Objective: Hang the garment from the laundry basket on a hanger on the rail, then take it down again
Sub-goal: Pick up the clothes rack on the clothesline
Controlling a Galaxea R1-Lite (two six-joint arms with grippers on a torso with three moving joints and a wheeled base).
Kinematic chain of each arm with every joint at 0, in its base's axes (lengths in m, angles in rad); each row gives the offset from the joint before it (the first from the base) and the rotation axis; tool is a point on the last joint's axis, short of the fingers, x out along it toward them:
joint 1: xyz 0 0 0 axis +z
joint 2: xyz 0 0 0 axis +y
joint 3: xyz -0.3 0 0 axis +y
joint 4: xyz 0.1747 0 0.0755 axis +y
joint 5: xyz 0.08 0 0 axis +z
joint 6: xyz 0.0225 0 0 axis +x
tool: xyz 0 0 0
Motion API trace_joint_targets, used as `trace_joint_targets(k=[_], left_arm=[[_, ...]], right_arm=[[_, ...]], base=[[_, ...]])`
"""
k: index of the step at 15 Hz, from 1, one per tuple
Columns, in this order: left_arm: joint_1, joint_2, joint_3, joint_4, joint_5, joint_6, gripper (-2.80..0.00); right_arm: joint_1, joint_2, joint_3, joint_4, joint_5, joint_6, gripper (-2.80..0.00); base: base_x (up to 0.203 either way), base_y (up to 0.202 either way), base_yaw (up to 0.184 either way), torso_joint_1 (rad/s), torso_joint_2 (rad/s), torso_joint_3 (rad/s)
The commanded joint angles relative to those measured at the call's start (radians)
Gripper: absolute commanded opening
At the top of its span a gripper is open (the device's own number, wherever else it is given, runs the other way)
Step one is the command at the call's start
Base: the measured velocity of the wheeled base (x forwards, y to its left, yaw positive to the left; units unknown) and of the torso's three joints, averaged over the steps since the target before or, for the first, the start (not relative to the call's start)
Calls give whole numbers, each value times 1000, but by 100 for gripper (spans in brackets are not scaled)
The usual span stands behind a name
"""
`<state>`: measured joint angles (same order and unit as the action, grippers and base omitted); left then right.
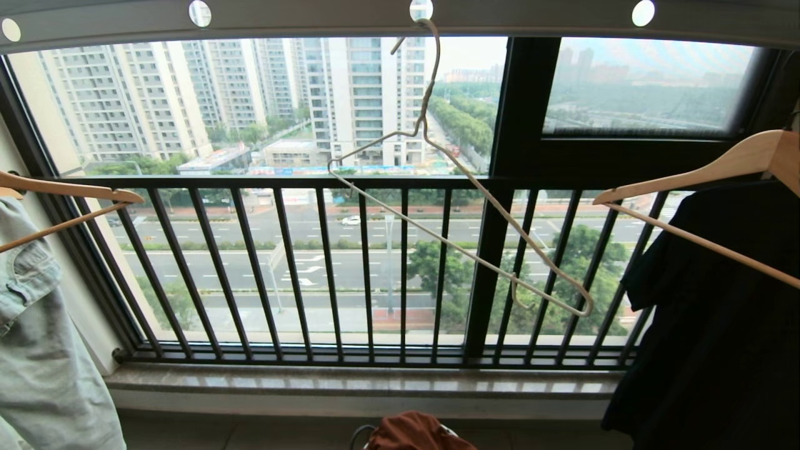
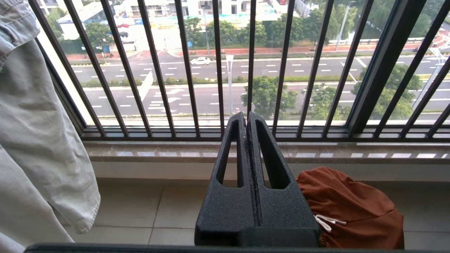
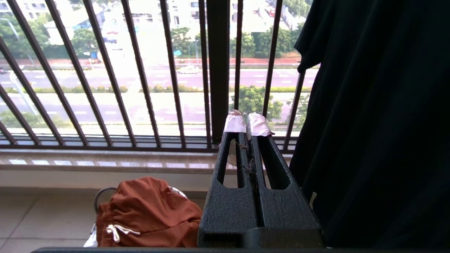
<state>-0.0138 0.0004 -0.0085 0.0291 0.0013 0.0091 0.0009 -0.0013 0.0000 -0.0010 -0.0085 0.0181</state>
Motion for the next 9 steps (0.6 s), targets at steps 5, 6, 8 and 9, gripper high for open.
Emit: trace_joint_targets(k=[5,6,8,9], left_arm=[[0,0,0,0,0,0,-280],[0,1,1,0,0,0,-280],[0,0,-1,0,0,0,-280],[0,1,0,0,0,0,-280]], right_arm=[[1,1,1,-1,1,-1,-280],[1,1,0,-1,1,-2,-280],[1,1,0,-1,1,-1,-280],[1,0,0,-1,-1,-1,-280]], base=[[0,0,0,0,0,0],[0,0,0,0,0,0],[0,0,0,0,0,0],[0,0,0,0,0,0]])
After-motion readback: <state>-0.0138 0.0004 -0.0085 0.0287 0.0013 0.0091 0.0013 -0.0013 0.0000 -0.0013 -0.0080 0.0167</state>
